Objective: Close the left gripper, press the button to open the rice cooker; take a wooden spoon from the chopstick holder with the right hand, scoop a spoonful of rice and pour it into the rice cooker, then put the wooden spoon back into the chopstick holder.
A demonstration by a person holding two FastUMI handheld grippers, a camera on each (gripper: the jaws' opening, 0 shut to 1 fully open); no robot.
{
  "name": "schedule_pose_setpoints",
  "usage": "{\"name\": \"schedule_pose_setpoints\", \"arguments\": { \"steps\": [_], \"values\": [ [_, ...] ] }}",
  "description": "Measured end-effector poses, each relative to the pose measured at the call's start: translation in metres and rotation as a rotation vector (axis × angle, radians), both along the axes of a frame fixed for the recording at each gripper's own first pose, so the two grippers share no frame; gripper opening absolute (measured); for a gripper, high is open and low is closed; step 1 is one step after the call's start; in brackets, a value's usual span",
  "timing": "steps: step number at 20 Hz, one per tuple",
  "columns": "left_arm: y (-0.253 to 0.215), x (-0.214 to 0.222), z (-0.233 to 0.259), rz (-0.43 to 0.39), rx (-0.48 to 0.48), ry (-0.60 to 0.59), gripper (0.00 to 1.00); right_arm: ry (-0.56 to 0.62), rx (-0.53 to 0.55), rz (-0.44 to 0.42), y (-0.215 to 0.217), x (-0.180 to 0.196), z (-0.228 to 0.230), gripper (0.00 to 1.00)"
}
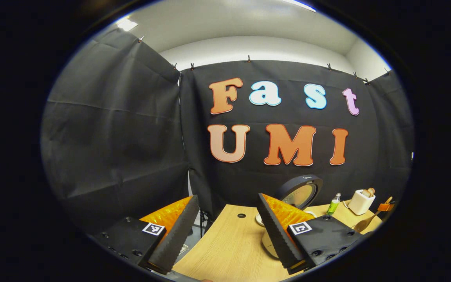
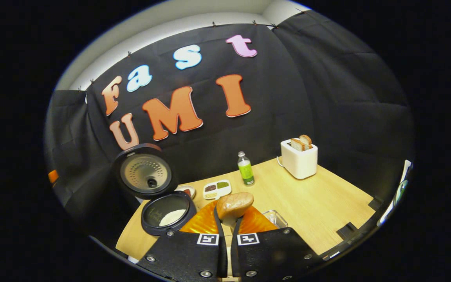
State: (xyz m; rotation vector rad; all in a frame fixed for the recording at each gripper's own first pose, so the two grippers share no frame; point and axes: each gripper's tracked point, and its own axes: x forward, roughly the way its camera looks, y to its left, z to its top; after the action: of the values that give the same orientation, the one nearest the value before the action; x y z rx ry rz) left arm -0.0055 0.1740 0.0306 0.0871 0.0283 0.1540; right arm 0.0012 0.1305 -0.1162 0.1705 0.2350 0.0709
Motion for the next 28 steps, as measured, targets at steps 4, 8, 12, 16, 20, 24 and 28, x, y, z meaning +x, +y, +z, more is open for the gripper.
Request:
{"name": "schedule_pose_setpoints", "arguments": {
  "steps": [4, 8, 12, 16, 20, 24, 28],
  "values": [
    [0.002, -0.002, -0.002, -0.013, 0.020, 0.008, 0.97, 0.050, -0.148, 0.051, 0.026, -0.009, -0.041, 0.03],
    [0.008, -0.006, -0.005, -0.011, 0.038, 0.023, 0.97, 0.118, -0.287, 0.054, 0.034, -0.009, -0.088, 0.03],
    [0.016, -0.007, -0.009, -0.002, 0.043, 0.035, 0.97, 0.174, -0.386, 0.046, 0.032, -0.014, -0.117, 0.03],
    [0.022, -0.008, -0.015, 0.006, 0.033, 0.048, 0.97, 0.264, -0.417, 0.014, 0.028, -0.021, -0.143, 0.03],
    [0.023, -0.007, -0.017, 0.008, 0.026, 0.051, 0.97, 0.327, -0.374, -0.030, 0.031, -0.028, -0.159, 0.03],
    [0.024, -0.004, -0.017, 0.008, 0.010, 0.049, 0.99, 0.372, -0.305, -0.037, 0.049, -0.035, -0.165, 0.03],
    [0.024, -0.005, -0.019, 0.011, 0.017, 0.058, 0.99, 0.380, -0.153, -0.071, 0.064, -0.035, -0.164, 0.03]
  ]
}}
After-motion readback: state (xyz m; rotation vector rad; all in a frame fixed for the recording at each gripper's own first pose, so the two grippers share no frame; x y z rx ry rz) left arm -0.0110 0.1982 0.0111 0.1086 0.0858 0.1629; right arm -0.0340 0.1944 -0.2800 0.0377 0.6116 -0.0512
